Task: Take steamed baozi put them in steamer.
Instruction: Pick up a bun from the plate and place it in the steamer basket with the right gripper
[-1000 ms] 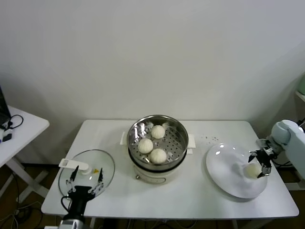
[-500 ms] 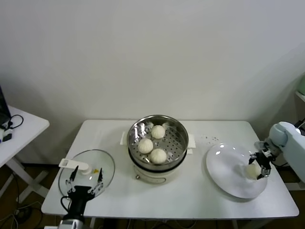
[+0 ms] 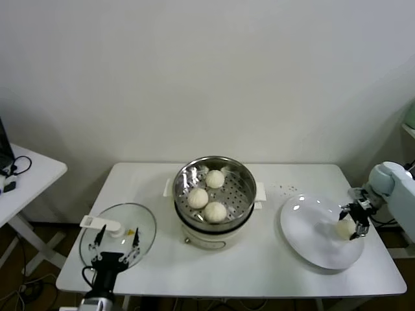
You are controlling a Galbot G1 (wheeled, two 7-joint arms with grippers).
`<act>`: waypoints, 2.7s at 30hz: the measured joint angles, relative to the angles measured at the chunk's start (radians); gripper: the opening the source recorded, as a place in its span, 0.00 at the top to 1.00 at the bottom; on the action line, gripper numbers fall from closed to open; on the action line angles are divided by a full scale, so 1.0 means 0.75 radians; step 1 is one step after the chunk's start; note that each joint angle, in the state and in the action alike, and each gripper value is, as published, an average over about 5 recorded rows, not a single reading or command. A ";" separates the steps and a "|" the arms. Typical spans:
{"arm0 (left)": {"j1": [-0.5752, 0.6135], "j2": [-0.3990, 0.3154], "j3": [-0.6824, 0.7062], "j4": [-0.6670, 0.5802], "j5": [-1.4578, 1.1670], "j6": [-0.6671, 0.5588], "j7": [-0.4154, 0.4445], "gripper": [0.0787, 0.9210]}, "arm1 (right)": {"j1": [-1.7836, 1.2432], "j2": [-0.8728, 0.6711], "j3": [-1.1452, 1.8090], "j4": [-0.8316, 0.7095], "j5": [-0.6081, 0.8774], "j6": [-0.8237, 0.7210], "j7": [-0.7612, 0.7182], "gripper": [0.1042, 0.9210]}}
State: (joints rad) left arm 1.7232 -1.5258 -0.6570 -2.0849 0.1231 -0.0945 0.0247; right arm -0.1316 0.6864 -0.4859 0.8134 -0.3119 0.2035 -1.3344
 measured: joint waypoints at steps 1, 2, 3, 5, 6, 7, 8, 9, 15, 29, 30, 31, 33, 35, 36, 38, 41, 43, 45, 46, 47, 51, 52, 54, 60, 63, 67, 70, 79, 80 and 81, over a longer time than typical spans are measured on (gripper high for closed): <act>0.000 0.000 -0.001 0.000 -0.002 -0.001 0.000 0.12 | 0.013 -0.004 -0.014 0.005 0.017 -0.006 0.000 0.22; 0.001 0.000 -0.002 0.000 -0.004 -0.003 0.000 0.12 | 0.027 -0.008 -0.031 0.010 0.036 -0.013 0.000 0.22; 0.002 0.000 -0.003 0.000 -0.007 -0.004 0.000 0.12 | 0.044 -0.012 -0.050 0.016 0.057 -0.022 0.000 0.22; 0.002 0.000 -0.002 0.000 -0.011 -0.006 0.000 0.12 | 0.082 -0.019 -0.096 0.030 0.107 -0.040 -0.002 0.22; 0.002 0.000 -0.002 -0.001 -0.012 -0.007 0.000 0.12 | 0.105 -0.021 -0.122 0.038 0.135 -0.050 -0.004 0.22; 0.002 0.000 -0.001 -0.002 -0.013 -0.007 0.000 0.12 | 0.129 -0.021 -0.150 0.046 0.165 -0.061 -0.005 0.22; 0.002 0.000 0.001 -0.003 -0.013 -0.008 0.000 0.12 | 0.155 -0.021 -0.180 0.053 0.195 -0.071 -0.006 0.22; 0.002 0.000 0.002 -0.004 -0.013 -0.009 0.000 0.12 | 0.185 -0.020 -0.213 0.061 0.228 -0.083 -0.006 0.22; 0.003 -0.004 0.015 -0.019 -0.013 -0.011 0.000 0.12 | 0.416 0.012 -0.452 0.114 0.461 -0.168 -0.002 0.22; 0.006 -0.003 0.059 -0.060 -0.002 -0.020 -0.005 0.12 | 0.963 0.201 -1.017 0.242 1.021 -0.380 0.050 0.22; 0.008 -0.003 0.063 -0.063 -0.002 -0.023 -0.006 0.12 | 0.989 0.219 -1.047 0.252 1.054 -0.394 0.056 0.22; 0.011 -0.002 0.067 -0.066 -0.002 -0.025 -0.006 0.12 | 1.013 0.236 -1.075 0.261 1.086 -0.407 0.063 0.22; 0.017 -0.001 0.071 -0.072 -0.002 -0.030 -0.006 0.12 | 1.052 0.271 -1.125 0.279 1.142 -0.433 0.076 0.22; 0.025 0.000 0.073 -0.080 -0.004 -0.035 -0.006 0.12 | 1.081 0.305 -1.166 0.296 1.191 -0.456 0.089 0.21; 0.030 0.001 0.073 -0.083 -0.005 -0.038 -0.006 0.12 | 1.094 0.322 -1.184 0.305 1.212 -0.467 0.095 0.21; 0.039 0.003 0.071 -0.090 -0.007 -0.044 -0.006 0.12 | 1.112 0.354 -1.216 0.321 1.249 -0.488 0.108 0.21; 0.053 0.004 0.065 -0.098 -0.013 -0.051 -0.005 0.12 | 1.131 0.401 -1.254 0.342 1.292 -0.514 0.126 0.21; 0.060 0.005 0.061 -0.101 -0.017 -0.055 -0.004 0.12 | 1.138 0.429 -1.274 0.351 1.312 -0.528 0.137 0.21; 0.068 0.005 0.058 -0.104 -0.020 -0.058 -0.003 0.12 | 1.140 0.455 -1.291 0.355 1.326 -0.541 0.148 0.21; 0.071 0.005 0.056 -0.105 -0.021 -0.059 -0.003 0.12 | 1.139 0.468 -1.298 0.356 1.331 -0.546 0.152 0.21; 0.073 0.005 0.055 -0.106 -0.021 -0.060 -0.003 0.12 | 1.137 0.481 -1.304 0.356 1.335 -0.550 0.156 0.21; 0.079 0.006 0.053 -0.107 -0.022 -0.062 -0.002 0.12 | 1.120 0.528 -1.323 0.351 1.342 -0.563 0.169 0.21; 0.079 0.006 0.052 -0.107 -0.022 -0.062 -0.002 0.12 | 1.114 0.539 -1.326 0.348 1.341 -0.566 0.172 0.21; 0.080 0.006 0.052 -0.106 -0.022 -0.063 -0.002 0.12 | 1.101 0.558 -1.331 0.341 1.338 -0.570 0.177 0.21; 0.083 0.007 0.050 -0.098 -0.024 -0.065 -0.002 0.12 | 1.053 0.602 -1.334 0.312 1.315 -0.574 0.186 0.21; 0.083 0.010 0.046 -0.095 -0.025 -0.065 -0.001 0.12 | 1.026 0.615 -1.331 0.297 1.300 -0.575 0.189 0.21; 0.083 0.014 0.042 -0.090 -0.029 -0.065 0.000 0.12 | 0.991 0.627 -1.325 0.278 1.281 -0.575 0.190 0.21; 0.082 0.015 0.042 -0.084 -0.031 -0.065 0.001 0.12 | 0.968 0.635 -1.321 0.261 1.265 -0.572 0.190 0.21; 0.075 0.015 0.037 -0.077 -0.038 -0.065 0.001 0.12 | 0.916 0.658 -1.309 0.208 1.223 -0.559 0.189 0.21; 0.074 0.015 0.038 -0.077 -0.038 -0.064 0.001 0.12 | 0.911 0.661 -1.307 0.203 1.219 -0.559 0.189 0.21; 0.074 0.015 0.039 -0.077 -0.038 -0.064 0.001 0.12 | 0.907 0.664 -1.305 0.198 1.216 -0.558 0.189 0.21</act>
State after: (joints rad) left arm 1.7785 -1.5145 -0.6280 -2.1424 0.0945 -0.1425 0.0253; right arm 0.5489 1.1842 -1.4648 0.9622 0.6002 -0.2153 -1.1928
